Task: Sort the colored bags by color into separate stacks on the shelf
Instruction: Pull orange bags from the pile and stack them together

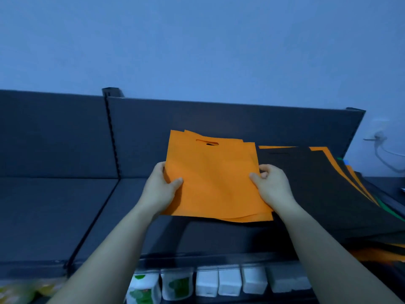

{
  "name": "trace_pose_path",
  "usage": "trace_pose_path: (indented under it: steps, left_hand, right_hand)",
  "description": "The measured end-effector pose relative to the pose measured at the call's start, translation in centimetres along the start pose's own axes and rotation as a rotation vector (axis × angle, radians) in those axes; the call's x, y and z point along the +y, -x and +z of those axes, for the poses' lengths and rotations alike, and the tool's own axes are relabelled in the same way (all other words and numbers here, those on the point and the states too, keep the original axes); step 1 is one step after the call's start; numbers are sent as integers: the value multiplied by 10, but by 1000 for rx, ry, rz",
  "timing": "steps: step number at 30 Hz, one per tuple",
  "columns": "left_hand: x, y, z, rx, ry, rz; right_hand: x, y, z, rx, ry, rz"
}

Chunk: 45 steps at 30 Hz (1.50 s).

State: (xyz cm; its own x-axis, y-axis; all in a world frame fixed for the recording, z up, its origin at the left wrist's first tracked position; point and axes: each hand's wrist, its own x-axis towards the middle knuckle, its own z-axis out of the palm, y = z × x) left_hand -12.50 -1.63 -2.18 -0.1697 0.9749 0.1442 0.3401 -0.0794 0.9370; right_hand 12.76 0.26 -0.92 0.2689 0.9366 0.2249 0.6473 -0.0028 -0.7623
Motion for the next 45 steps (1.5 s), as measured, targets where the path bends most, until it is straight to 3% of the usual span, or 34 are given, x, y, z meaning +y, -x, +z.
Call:
trace_pose_path:
  steps: [9, 23, 33, 45]
  left_hand:
    - [-66, 11, -163, 159, -271, -143]
    - [-161, 41, -396, 319, -468, -309]
    - [-217, 21, -488, 417, -570, -426]
    - [-284, -14, -555, 405, -657, -496]
  right_hand:
    - [-93, 60, 131, -33, 48, -190]
    - [-225, 159, 330, -221, 57, -344]
    - [-282, 173, 436, -352, 74, -442]
    - [-315, 189, 519, -445, 105, -479]
